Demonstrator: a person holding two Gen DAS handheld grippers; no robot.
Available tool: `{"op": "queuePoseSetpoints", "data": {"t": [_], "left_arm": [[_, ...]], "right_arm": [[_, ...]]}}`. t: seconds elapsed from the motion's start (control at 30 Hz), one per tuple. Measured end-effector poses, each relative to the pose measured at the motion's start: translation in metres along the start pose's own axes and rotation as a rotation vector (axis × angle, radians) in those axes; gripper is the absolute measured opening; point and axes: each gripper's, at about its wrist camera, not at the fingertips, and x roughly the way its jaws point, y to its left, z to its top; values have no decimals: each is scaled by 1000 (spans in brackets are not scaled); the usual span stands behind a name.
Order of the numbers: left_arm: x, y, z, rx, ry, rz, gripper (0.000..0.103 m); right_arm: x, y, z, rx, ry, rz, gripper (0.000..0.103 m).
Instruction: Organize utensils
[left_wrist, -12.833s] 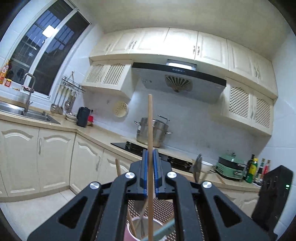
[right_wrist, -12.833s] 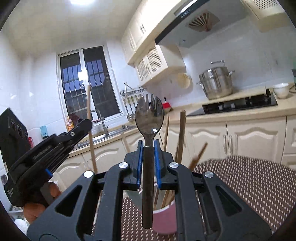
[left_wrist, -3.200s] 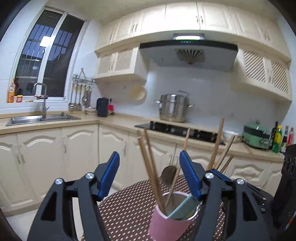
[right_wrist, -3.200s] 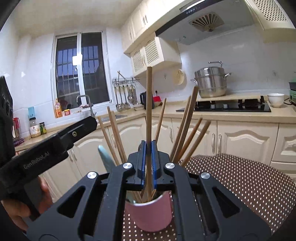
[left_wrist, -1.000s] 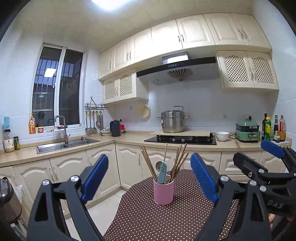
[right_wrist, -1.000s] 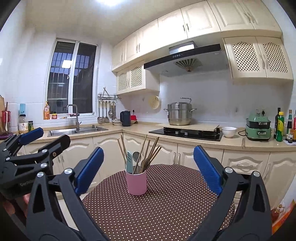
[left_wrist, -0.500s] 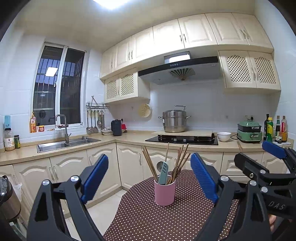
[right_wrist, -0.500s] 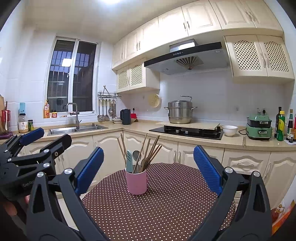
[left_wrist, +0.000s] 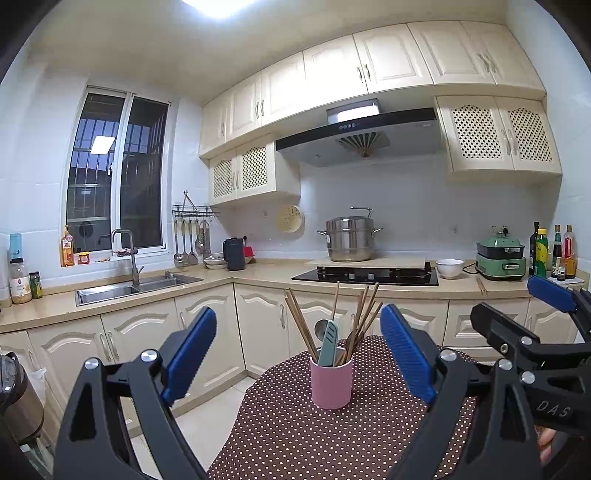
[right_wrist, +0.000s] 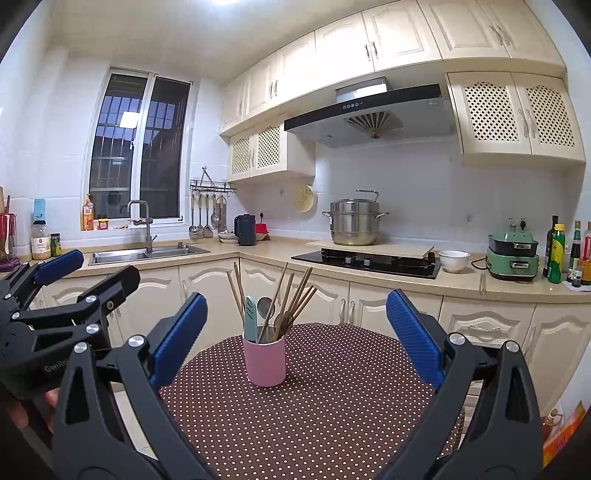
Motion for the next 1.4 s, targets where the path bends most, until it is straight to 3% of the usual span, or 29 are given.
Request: {"op": "queuePoseSetpoints", "data": {"t": [1.4], "left_arm": [[5,-2,-4,6,3,-7,89]], "right_arm": [[1,-1,-4,19,16,3,96]]}}
